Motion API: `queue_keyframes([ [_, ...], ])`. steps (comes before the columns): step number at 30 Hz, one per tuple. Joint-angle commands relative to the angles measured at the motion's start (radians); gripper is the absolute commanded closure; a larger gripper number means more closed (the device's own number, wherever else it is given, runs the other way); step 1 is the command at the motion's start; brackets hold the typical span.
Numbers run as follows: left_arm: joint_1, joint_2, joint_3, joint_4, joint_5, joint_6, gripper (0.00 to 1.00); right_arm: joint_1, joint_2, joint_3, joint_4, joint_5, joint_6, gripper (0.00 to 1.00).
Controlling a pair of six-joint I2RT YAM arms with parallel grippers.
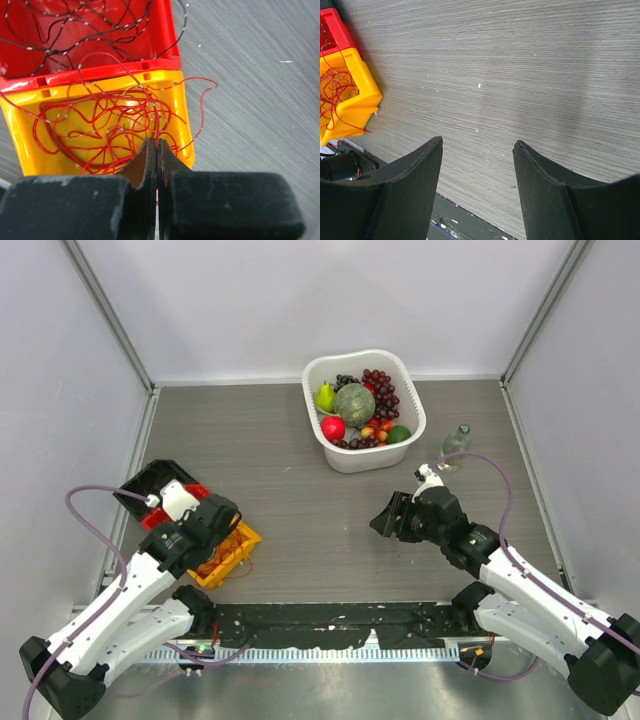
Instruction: Untangle the cables
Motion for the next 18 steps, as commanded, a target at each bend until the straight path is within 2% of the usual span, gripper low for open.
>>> queue_keyframes([
  [1, 0.01, -0.028, -0.036, -0.073, -0.043, -0.183, 1.0, -0.003, -0.012, 0.007, 0.018, 0.018, -0.013, 0.37],
  [3, 0.01, -0.04, -0.053, -0.06, -0.043, -0.195, 0.99, -0.003, -0.01, 0.004, 0.018, 0.02, -0.014, 0.37],
  [4, 0.01, -0.049, -0.056, -0.062, -0.046, -0.2, 0.91, -0.003, -0.01, 0.002, 0.019, 0.017, -0.013, 0.37],
  [6, 0.008, -0.065, -0.05, -0.083, -0.063, -0.224, 0.59, -0.001, -0.01, 0.001, 0.021, 0.014, -0.014, 0.37],
  [8, 0.011, -0.083, -0.037, -0.093, -0.083, -0.215, 0.33, -0.003, -0.01, -0.004, 0.021, 0.015, -0.014, 0.37],
  [10, 0.01, -0.106, -0.021, -0.074, -0.095, -0.166, 0.19, -0.003, -0.013, -0.01, 0.022, 0.017, -0.014, 0.37],
  [14, 0.01, -0.169, 0.015, 0.027, -0.078, 0.001, 0.09, -0.003, -0.007, -0.016, 0.028, 0.012, -0.014, 0.37],
  [18, 0.01, -0.256, 0.045, 0.235, -0.008, 0.291, 0.04, -0.003, -0.012, -0.01, 0.015, 0.035, -0.026, 0.37],
])
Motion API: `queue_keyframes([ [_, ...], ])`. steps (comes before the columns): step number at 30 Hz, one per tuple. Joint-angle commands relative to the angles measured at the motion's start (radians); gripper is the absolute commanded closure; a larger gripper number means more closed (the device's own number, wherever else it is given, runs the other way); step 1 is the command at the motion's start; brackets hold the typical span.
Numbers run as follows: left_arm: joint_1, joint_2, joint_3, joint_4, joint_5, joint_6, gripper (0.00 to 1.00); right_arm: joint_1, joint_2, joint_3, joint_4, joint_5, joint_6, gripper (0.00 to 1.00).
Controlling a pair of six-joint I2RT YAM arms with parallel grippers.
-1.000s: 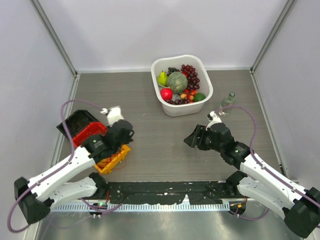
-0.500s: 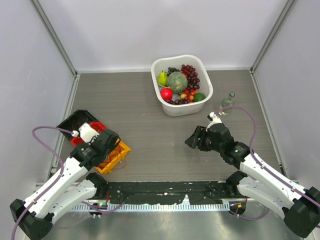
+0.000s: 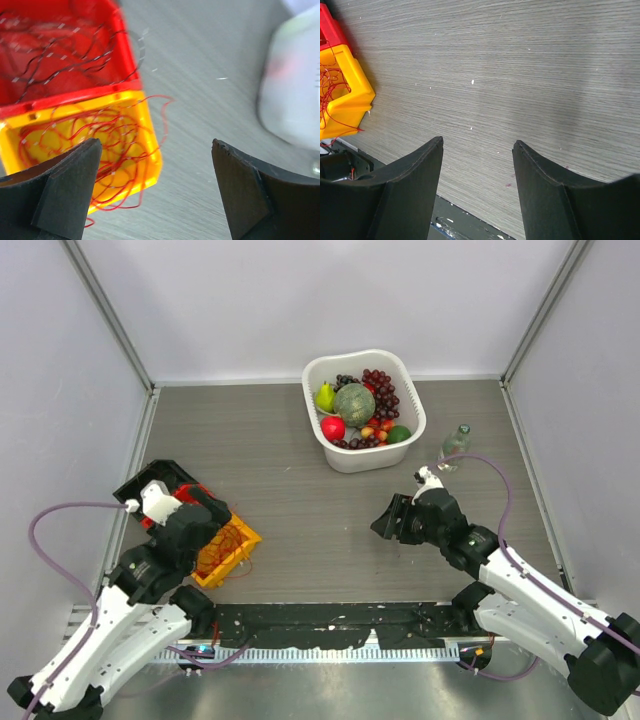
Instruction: Untangle the cables
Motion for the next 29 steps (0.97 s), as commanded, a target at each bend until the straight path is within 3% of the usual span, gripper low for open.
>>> queue_keyframes([
  [1, 0.005, -0.089, 0.072, 0.262, 0.029, 0.312, 0.03, -0.002, -0.015, 0.018, -0.008, 0.048, -0.027, 0.37],
  [6, 0.006, -0.135, 0.112, 0.486, 0.169, 0.527, 0.02, -0.002, -0.114, 0.101, -0.126, 0.209, -0.038, 0.36],
  [10, 0.006, -0.108, 0.139, 0.667, 0.386, 0.609, 0.02, -0.002, -0.255, 0.177, -0.221, 0.322, -0.076, 0.34],
  [14, 0.006, -0.074, 0.132, 0.816, 0.632, 0.642, 0.02, -0.002, -0.41, 0.247, -0.287, 0.465, -0.102, 0.16],
  [16, 0.005, -0.057, 0.129, 0.874, 0.73, 0.644, 0.02, 0.0, -0.482, 0.28, -0.307, 0.493, -0.118, 0.13],
  [23, 0.006, -0.043, 0.126, 1.02, 0.93, 0.642, 0.02, -0.002, -0.716, 0.377, -0.233, 0.457, -0.199, 0.12],
  [29, 0.005, -0.089, 0.145, 1.035, 0.944, 0.655, 0.02, -0.002, -0.791, 0.438, -0.177, 0.399, -0.262, 0.12],
])
